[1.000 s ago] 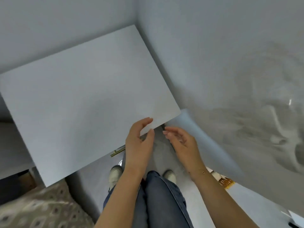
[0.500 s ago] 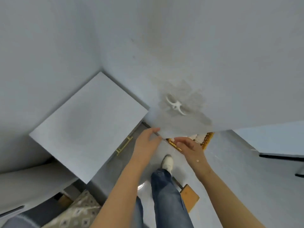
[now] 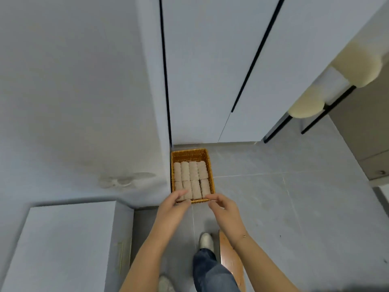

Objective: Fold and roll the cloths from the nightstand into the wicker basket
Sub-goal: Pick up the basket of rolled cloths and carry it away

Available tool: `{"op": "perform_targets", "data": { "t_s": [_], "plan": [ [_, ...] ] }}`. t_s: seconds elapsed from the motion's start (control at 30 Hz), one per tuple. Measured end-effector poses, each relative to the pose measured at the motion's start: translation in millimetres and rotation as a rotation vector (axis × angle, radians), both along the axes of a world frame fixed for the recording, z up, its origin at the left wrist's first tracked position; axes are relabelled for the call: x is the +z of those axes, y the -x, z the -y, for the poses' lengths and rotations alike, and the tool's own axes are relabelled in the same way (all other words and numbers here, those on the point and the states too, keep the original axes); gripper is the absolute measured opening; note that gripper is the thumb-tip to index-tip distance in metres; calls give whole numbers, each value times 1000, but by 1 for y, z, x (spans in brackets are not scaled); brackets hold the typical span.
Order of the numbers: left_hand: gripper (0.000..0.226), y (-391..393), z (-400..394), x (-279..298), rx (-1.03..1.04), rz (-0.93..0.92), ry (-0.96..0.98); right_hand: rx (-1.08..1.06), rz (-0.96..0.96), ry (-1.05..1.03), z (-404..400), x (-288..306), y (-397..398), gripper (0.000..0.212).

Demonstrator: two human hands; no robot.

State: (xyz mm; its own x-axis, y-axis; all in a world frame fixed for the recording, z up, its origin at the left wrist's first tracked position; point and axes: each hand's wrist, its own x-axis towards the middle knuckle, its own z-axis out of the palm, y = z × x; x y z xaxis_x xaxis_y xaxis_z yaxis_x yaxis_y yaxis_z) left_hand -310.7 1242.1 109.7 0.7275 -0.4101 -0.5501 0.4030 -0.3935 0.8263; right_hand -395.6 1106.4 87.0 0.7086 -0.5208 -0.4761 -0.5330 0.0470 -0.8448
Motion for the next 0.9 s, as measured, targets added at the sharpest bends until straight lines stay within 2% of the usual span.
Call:
{"op": "perform_targets", "data": {
  "t_s": [0.13, 0.3, 0.57, 0.9],
  "plan": [
    [33, -8, 64, -14, -87, 3, -32, -44, -27, 19, 52, -18, 4, 21],
    [35, -45, 128, -60, -65, 12, -111, -44, -84, 29, 125, -65, -20, 20],
    [33, -108, 167, -198, -86, -150, -237, 8, -182, 4, 180, -185, -78, 24],
    [40, -168, 185, -399, -60, -218, -449, -8, -321, -111, 202, -363, -139, 32]
  ]
}}
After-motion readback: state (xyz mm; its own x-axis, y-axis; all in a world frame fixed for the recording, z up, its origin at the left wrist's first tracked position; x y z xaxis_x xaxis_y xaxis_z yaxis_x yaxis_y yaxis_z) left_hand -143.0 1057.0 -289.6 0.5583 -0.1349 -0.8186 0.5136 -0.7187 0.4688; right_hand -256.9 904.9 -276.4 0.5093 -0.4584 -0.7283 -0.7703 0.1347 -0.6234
